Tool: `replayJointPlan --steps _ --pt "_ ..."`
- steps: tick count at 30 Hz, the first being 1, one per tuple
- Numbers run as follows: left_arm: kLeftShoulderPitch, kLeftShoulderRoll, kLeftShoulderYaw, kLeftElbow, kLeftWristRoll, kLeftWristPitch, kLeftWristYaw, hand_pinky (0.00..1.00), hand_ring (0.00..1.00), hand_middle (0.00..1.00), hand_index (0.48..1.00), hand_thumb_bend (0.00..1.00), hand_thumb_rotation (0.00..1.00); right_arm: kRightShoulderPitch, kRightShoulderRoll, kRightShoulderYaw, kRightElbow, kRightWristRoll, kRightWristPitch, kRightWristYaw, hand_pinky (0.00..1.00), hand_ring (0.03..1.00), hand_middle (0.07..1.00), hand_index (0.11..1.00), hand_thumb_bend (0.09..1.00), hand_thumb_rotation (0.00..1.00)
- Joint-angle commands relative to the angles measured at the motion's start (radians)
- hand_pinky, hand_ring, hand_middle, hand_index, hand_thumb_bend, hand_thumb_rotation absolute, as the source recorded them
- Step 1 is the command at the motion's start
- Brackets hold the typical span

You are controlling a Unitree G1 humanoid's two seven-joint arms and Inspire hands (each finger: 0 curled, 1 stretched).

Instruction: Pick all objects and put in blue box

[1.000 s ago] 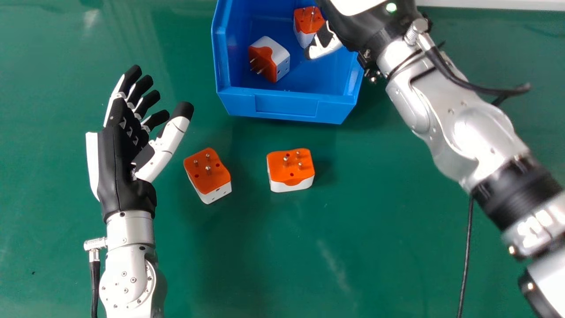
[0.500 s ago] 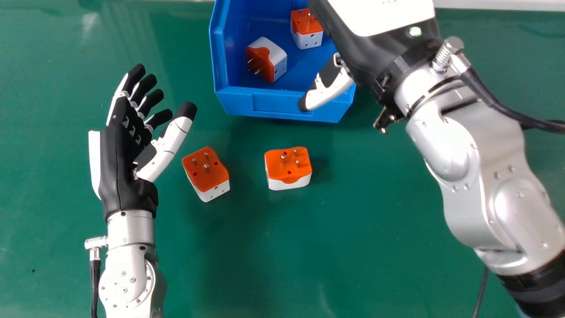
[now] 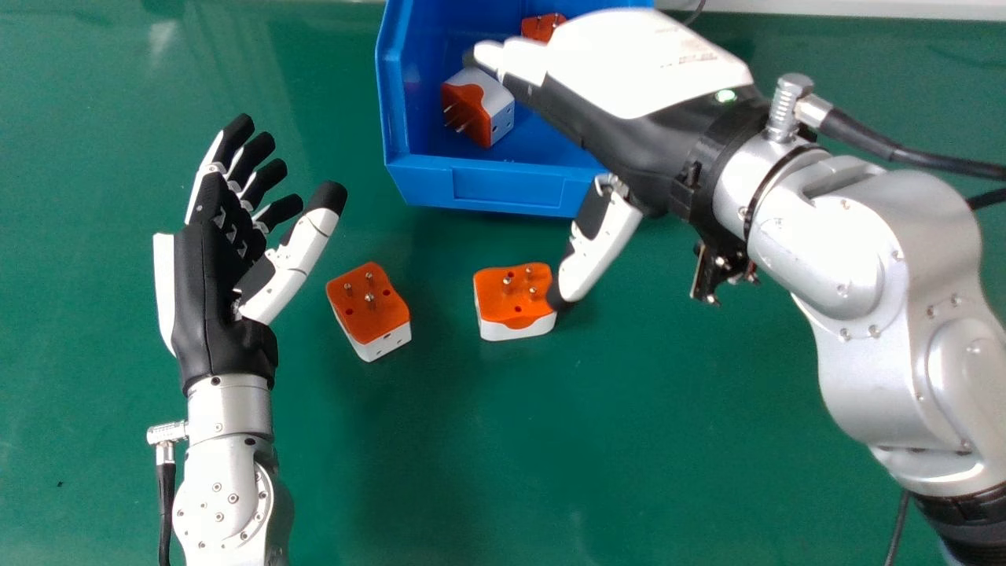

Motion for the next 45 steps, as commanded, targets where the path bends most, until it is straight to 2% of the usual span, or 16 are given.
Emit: replayJointPlan --steps 1,4,9,12,15,18,22,26,29,31,34,35,37,41,43,45 --pt "-0.007 0.0 -0.001 -0.017 -0.014 -0.014 -0.013 0.77 0.84 0.87 0.871 0.75 0.32 -0.035 0.002 -0.013 -0.045 0.012 0.005 0.028 0.81 0.892 0.93 0.929 0.922 0.2" --pt "-0.009 0.002 -0.001 -0.013 -0.016 -0.013 -0.015 0.77 0.85 0.87 0.871 0.75 0.32 -0.033 0.008 -0.006 -0.046 0.016 0.004 0.045 0.79 0.877 0.917 0.917 0.916 0.2" --pt "-0.008 0.007 -0.005 -0.013 0.009 -0.016 0.004 0.77 0.85 0.87 0.872 0.74 0.31 -0.024 0.013 0.007 -0.039 0.023 -0.016 0.058 0.77 0.858 0.904 0.903 0.916 0.2" --pt "-0.009 0.007 -0.004 -0.011 0.001 -0.013 -0.003 0.77 0.85 0.87 0.872 0.74 0.31 -0.026 0.021 0.016 -0.03 0.019 -0.012 0.068 0.77 0.858 0.904 0.903 0.916 0.2" --pt "-0.009 0.006 -0.003 -0.011 0.001 -0.011 -0.002 0.77 0.85 0.87 0.873 0.74 0.31 -0.025 0.028 0.021 -0.024 0.022 -0.006 0.073 0.73 0.817 0.875 0.879 0.926 0.2" --pt "-0.01 0.009 -0.005 -0.007 0.015 -0.019 0.006 0.77 0.85 0.87 0.873 0.74 0.31 -0.024 0.035 0.027 -0.018 0.025 0.001 0.084 0.73 0.817 0.875 0.879 0.926 0.2" --pt "-0.011 0.004 -0.001 -0.008 -0.008 -0.015 -0.012 0.77 0.85 0.87 0.871 0.74 0.31 -0.026 0.043 0.038 -0.01 0.018 0.012 0.101 0.7 0.793 0.857 0.863 0.933 0.19" --pt "-0.009 0.008 -0.005 -0.011 0.014 -0.013 0.006 0.77 0.85 0.87 0.872 0.74 0.31 -0.028 0.049 0.049 0.009 0.019 0.011 0.103 0.69 0.781 0.849 0.86 0.933 0.19" --pt "-0.008 0.009 -0.006 -0.013 0.021 -0.012 0.01 0.77 0.85 0.87 0.872 0.74 0.31 -0.026 0.053 0.055 0.028 0.024 0.004 0.094 0.69 0.781 0.849 0.86 0.933 0.19" --pt "-0.007 0.007 -0.006 -0.014 0.018 -0.013 0.008 0.77 0.85 0.87 0.871 0.74 0.31 -0.021 0.054 0.057 0.04 0.031 -0.002 0.087 0.68 0.768 0.842 0.859 0.931 0.19" --pt "-0.009 0.0 -0.001 -0.015 -0.01 -0.011 -0.011 0.77 0.85 0.87 0.871 0.74 0.31 -0.01 0.05 0.06 0.055 0.04 -0.021 0.066 0.67 0.758 0.834 0.859 0.932 0.18" --pt "-0.008 -0.001 -0.001 -0.019 -0.015 -0.007 -0.014 0.77 0.85 0.87 0.871 0.74 0.31 -0.004 0.05 0.06 0.058 0.044 -0.025 0.058 0.67 0.758 0.834 0.859 0.932 0.18" --pt "-0.006 0.001 -0.003 -0.022 -0.011 -0.005 -0.012 0.77 0.85 0.87 0.871 0.74 0.31 0.007 0.053 0.06 0.064 0.049 -0.029 0.041 0.67 0.758 0.834 0.859 0.932 0.18" --pt "-0.007 -0.004 -0.003 -0.024 -0.026 -0.004 -0.021 0.77 0.85 0.87 0.872 0.74 0.31 0.022 0.055 0.067 0.08 0.052 -0.04 0.015 0.66 0.752 0.83 0.854 0.935 0.18" --pt "-0.007 -0.004 -0.004 -0.024 -0.028 -0.005 -0.023 0.77 0.85 0.87 0.873 0.74 0.31 0.027 0.054 0.073 0.09 0.051 -0.048 0.006 0.64 0.747 0.823 0.847 0.941 0.18" --pt "-0.006 0.0 -0.006 -0.022 -0.019 -0.007 -0.016 0.77 0.85 0.88 0.875 0.74 0.3 0.033 0.057 0.078 0.101 0.051 -0.05 -0.001 0.61 0.727 0.805 0.841 0.947 0.18"
